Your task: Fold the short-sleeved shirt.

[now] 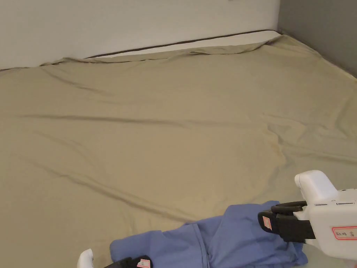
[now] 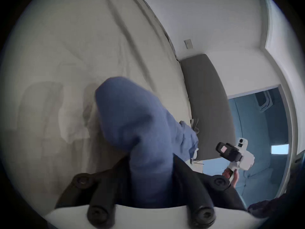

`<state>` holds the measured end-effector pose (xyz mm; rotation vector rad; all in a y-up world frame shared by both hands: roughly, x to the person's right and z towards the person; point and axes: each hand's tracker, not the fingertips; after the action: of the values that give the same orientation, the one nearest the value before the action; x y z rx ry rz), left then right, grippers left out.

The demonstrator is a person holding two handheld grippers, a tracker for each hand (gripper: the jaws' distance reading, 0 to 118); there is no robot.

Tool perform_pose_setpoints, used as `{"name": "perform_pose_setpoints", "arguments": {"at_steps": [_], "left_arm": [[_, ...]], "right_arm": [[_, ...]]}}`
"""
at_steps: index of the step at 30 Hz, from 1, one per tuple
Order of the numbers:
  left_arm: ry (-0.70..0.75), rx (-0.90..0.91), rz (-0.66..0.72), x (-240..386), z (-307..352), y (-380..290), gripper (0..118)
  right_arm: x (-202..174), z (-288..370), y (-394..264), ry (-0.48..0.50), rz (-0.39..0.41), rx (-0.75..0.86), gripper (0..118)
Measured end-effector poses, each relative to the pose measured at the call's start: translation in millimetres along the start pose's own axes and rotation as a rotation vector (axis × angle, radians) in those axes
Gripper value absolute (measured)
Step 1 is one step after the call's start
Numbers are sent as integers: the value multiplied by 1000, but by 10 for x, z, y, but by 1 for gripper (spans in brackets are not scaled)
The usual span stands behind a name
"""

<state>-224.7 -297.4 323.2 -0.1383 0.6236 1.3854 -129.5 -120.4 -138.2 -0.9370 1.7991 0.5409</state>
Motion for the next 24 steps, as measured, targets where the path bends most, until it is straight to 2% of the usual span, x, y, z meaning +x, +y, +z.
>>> {"name": "perform_pose_setpoints", "arguments": {"at_steps": [5, 8, 12, 13, 14, 17, 20, 24], "left_arm": [[75, 96, 27, 139, 374, 179, 10], [263, 116, -68, 281, 702, 419, 9], [608, 185, -87, 730, 924, 485, 9], [681, 168, -37, 839, 877, 452, 9], [732, 176, -72, 961, 782, 416, 9], [858, 103, -352, 1447, 204, 278, 9], [858, -54, -572, 1789, -540, 110, 10], [767, -199, -620, 1952, -1328, -68, 10]], "right_arm": [[69, -6, 22, -5, -10, 6, 2], [105, -3, 19, -3, -15, 17, 2], [166, -10, 17, 7, -25, 30, 2], [180, -16, 18, 9, -28, 31, 2], [195, -22, 15, 11, -31, 33, 2], [243, 6, -18, 22, -41, 44, 2], [313, 81, -78, 34, -51, 59, 2], [442, 197, -181, 16, -78, 79, 2]]}}
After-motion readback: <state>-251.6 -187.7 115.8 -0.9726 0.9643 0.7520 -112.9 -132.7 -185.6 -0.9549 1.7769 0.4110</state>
